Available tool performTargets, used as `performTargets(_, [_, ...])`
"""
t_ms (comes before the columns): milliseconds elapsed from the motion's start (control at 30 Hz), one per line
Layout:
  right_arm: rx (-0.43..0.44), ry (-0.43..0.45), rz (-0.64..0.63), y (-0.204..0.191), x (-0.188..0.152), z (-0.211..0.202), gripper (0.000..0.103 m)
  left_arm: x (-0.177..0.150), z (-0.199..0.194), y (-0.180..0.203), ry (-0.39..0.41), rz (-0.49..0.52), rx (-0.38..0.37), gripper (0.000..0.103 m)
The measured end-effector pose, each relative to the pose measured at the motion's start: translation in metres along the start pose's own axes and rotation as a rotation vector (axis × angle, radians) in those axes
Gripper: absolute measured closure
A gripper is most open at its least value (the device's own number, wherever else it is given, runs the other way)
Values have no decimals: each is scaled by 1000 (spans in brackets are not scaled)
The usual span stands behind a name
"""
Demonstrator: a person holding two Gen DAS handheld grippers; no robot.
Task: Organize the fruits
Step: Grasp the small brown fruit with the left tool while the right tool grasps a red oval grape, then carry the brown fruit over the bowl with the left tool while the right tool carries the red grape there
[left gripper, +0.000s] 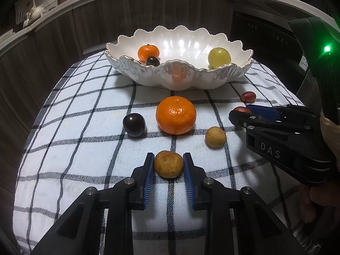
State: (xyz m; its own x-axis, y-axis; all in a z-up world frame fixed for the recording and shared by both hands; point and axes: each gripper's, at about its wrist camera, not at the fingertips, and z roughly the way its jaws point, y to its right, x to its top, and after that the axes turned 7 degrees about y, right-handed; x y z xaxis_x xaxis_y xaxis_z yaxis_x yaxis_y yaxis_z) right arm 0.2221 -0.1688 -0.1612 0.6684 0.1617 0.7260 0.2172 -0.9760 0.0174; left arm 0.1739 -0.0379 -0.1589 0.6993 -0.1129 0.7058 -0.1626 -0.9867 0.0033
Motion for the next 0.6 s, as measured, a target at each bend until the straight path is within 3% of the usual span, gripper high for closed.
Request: performTargets(600, [10, 20, 5, -2, 5, -13, 76, 5, -13, 0, 40, 12, 17, 76])
